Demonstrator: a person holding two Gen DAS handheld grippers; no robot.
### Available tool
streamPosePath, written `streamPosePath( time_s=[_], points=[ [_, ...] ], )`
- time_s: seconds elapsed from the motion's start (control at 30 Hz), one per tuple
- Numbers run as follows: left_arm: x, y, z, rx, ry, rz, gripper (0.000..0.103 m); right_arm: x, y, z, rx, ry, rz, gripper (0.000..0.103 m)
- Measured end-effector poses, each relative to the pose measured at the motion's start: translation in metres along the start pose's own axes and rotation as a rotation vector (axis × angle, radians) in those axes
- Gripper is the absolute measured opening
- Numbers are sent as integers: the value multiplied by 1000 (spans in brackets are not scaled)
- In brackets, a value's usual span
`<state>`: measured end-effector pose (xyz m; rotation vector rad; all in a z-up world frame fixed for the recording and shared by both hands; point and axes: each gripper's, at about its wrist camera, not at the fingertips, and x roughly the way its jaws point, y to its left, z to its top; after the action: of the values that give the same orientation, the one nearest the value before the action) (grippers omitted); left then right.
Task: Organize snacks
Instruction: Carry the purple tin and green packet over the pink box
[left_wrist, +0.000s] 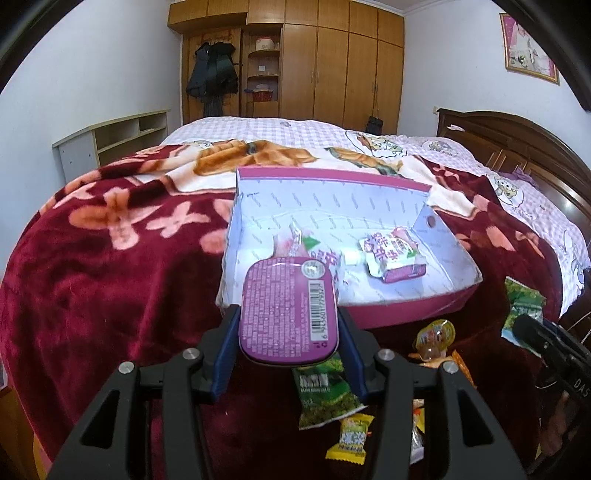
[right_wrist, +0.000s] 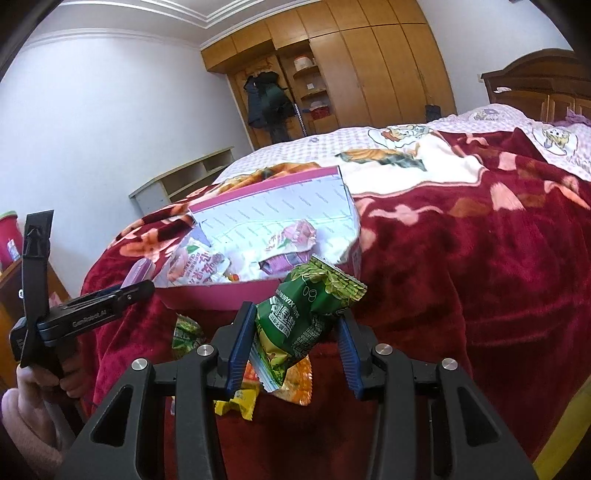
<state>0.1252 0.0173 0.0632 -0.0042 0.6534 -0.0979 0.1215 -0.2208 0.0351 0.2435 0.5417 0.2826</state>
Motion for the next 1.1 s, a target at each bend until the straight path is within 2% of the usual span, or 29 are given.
streamPosePath(
  time_s=[0.57, 1.1],
  points=[
    [17, -8, 34, 53, -30, -12, 52, 15, 12, 34, -43, -9, -16, 44],
    [45, -14, 60, 63, -41, 23, 52, 37, 19, 57, -72, -12, -29, 44]
  ],
)
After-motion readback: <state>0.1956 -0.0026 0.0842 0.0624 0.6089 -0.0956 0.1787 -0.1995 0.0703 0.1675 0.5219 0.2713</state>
